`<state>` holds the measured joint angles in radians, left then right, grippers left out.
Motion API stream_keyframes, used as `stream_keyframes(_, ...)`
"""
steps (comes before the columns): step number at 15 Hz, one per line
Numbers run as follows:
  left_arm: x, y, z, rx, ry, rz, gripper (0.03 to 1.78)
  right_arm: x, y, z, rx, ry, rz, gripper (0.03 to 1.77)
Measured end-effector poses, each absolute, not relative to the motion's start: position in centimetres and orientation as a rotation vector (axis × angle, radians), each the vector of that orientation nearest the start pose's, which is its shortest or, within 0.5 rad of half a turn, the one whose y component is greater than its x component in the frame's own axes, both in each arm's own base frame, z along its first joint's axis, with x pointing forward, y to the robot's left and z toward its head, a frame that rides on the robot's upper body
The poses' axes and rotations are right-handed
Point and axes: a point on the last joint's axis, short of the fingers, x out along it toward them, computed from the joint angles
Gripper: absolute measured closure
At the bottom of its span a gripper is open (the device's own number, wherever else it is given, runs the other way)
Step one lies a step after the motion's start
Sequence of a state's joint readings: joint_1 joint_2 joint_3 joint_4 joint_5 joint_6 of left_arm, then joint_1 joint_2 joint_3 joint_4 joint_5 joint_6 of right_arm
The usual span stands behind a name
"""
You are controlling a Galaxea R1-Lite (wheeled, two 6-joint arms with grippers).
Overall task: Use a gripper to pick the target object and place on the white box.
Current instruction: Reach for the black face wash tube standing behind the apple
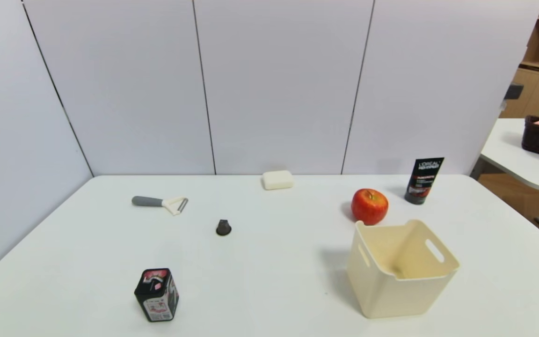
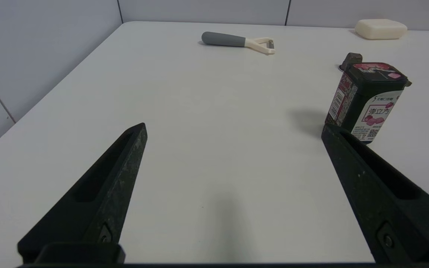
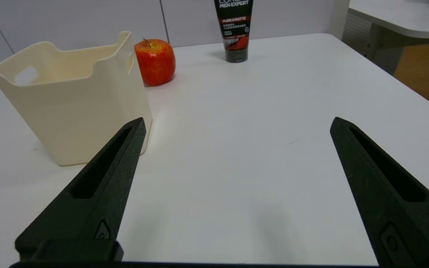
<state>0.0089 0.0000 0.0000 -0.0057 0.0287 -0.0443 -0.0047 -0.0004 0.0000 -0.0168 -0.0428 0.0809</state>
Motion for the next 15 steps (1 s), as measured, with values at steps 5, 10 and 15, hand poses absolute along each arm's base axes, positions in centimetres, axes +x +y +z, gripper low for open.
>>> stream_keyframes(5, -2.3, 0.0, 7.6, -0.044, -0.007, 0.038, 0.12, -2.2, -0.1, 7.8, 0.08, 0.009, -0.049, 0.09)
stream_keyframes(10, -2.3, 0.0, 7.6, -0.044, -0.006, 0.037, 0.12, -1.6, -0.1, 10.7, 0.066, 0.132, -0.053, 0.09)
stream_keyframes(15, -2.3, 0.0, 7.6, -0.044, -0.007, 0.037, 0.12, 1.1, -0.1, 14.3, 0.061, 0.268, -0.072, 0.09)
